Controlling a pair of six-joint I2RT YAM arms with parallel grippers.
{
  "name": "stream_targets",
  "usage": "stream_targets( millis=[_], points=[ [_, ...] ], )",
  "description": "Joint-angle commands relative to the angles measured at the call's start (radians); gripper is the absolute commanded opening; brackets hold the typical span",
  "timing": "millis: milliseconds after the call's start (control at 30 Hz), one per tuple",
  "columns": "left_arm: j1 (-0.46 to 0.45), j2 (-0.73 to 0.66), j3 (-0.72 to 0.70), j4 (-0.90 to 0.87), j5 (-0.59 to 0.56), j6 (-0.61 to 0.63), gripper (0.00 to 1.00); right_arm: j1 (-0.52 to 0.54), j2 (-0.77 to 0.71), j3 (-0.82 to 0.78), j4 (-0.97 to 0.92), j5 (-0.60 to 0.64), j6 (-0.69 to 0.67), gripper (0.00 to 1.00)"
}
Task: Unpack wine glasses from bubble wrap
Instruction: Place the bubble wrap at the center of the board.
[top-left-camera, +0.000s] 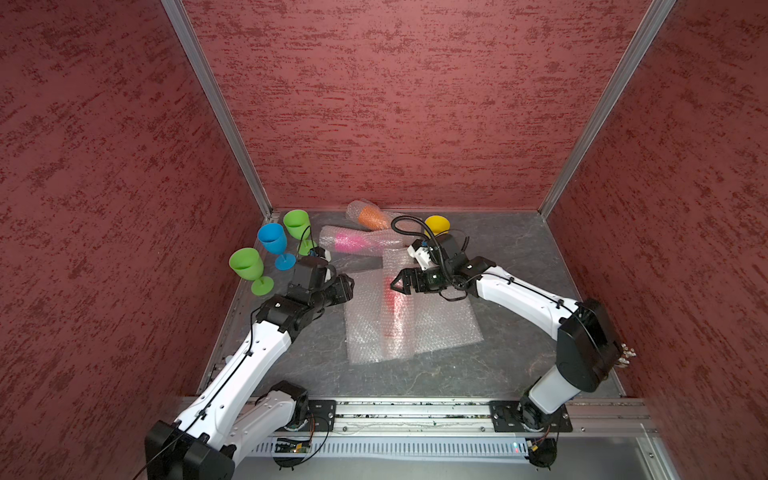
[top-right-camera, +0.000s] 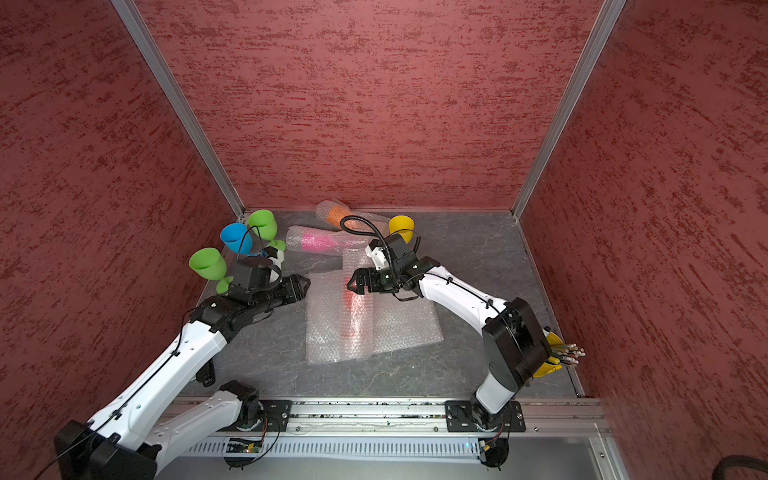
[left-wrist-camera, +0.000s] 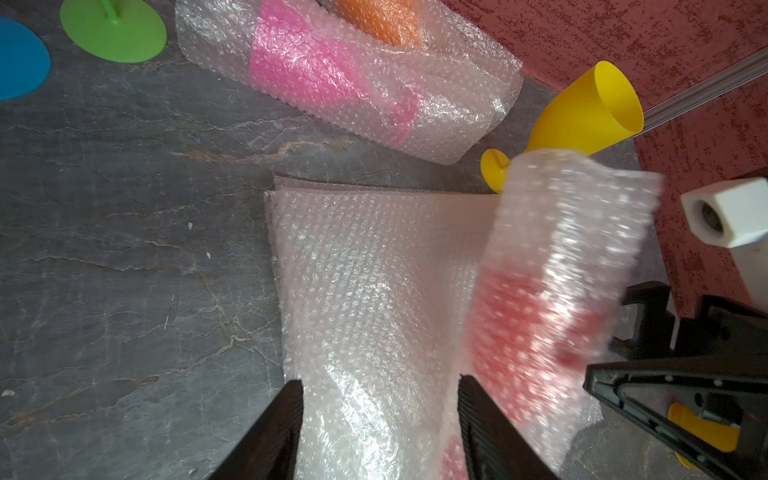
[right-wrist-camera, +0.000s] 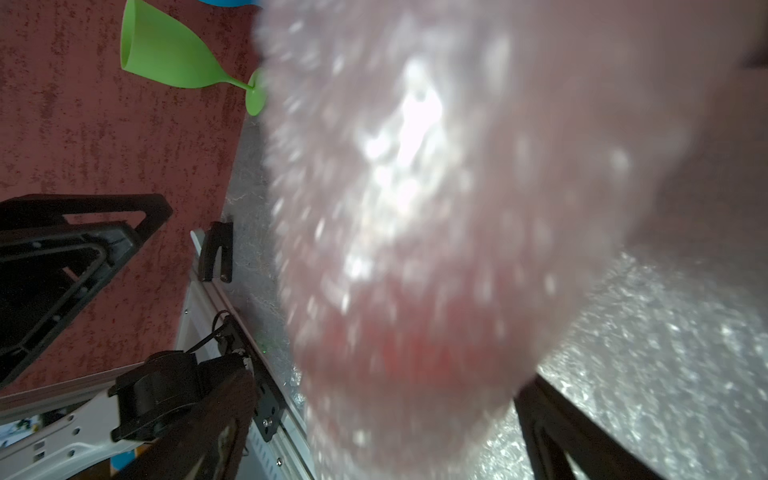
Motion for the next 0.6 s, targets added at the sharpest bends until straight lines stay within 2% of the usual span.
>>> stream_targets(
  millis=[0,167,267,433,567],
  points=[
    [-0.004,0.006,0.0,0.009,0.008,0.007,0.61,-0.005,-0.046,-0.035,0.115,-0.064,0.036,0.99],
    [-0.004,0.005,0.0,0.009,0.008,0.009,0.61,-0.003,-0.082,-0.002,0.012,0.173,-0.058,0.97],
    [-0.004,0.006,0.0,0.008,0.008,0.012,0.61,-0.002,-0.11,-0.032,0.009,0.255,-0.072,0.81],
    [-0.004,0.017,-0.001,0.012,0.011,0.012,0.61,0.02,-0.127,-0.117,0.13,0.201,-0.047,0.51],
    [-0.004,0.033,0.001,0.012,0.023,0.012,0.61,0.075,-0.086,-0.116,0.181,0.219,-0.03,0.37]
  ],
)
